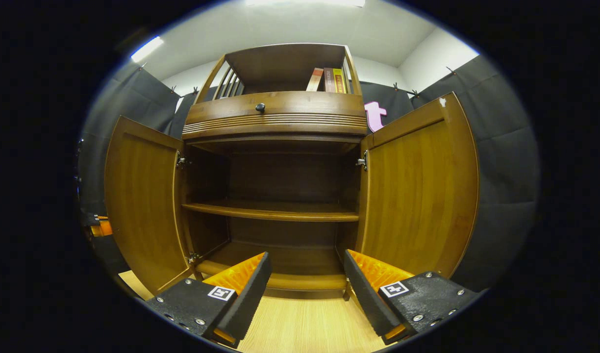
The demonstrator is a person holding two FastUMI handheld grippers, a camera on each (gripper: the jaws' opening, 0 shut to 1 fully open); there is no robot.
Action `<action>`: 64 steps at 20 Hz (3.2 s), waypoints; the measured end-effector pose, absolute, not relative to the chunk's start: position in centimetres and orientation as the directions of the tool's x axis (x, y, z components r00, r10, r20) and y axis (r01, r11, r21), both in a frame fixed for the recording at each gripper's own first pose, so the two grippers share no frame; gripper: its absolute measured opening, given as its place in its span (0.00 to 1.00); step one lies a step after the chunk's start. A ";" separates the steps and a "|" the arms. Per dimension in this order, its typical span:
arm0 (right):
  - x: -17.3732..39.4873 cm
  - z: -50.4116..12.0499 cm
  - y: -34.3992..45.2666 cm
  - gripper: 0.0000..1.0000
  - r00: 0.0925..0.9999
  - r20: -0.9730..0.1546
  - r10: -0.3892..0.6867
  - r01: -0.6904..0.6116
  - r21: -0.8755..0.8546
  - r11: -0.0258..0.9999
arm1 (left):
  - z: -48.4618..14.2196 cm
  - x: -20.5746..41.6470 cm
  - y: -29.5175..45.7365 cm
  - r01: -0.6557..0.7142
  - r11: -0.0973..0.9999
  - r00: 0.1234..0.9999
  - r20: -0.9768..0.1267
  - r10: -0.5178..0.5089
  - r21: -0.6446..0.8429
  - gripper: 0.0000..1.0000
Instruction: Open the right door of the double-door shoe cabinet with the right hand, and open the left door with the left hand.
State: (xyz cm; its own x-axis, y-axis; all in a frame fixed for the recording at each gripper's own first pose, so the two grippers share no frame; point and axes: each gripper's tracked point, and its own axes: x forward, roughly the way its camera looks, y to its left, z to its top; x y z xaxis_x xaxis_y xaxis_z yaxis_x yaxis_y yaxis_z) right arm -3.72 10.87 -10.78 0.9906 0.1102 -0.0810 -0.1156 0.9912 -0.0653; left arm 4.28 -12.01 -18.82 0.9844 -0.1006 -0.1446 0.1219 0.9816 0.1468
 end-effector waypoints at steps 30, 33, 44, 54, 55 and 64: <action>-3.1 -7.9 8.5 0.91 0.991 -0.057 0.118 -0.119 -0.017 0.993 | -16.6 5.6 -13.8 0.108 0.983 0.994 -0.045 -0.103 0.146 0.54; -2.9 -7.2 7.7 0.92 0.993 -0.050 0.104 -0.105 -0.023 0.994 | -16.4 6.1 -13.9 0.096 0.984 0.995 -0.028 -0.093 0.152 0.64; -2.5 -4.9 5.3 0.92 0.996 -0.025 0.084 -0.085 -0.006 0.996 | -17.0 6.3 -15.2 0.123 0.985 0.991 -0.063 -0.116 0.118 0.96; -1.9 -5.1 4.7 0.92 0.997 -0.029 0.073 -0.074 -0.011 0.997 | -16.3 6.8 -13.9 0.068 0.984 0.997 -0.034 -0.063 0.167 0.97; -2.0 -5.1 4.8 0.92 0.997 -0.030 0.072 -0.073 -0.011 0.997 | -16.0 7.1 -13.5 0.055 0.981 0.998 -0.018 -0.053 0.186 0.98; -2.9 -3.8 5.0 0.92 0.997 -0.002 0.076 -0.076 -0.013 0.997 | -15.5 6.6 -14.4 0.105 0.992 0.994 -0.039 -0.103 0.072 0.96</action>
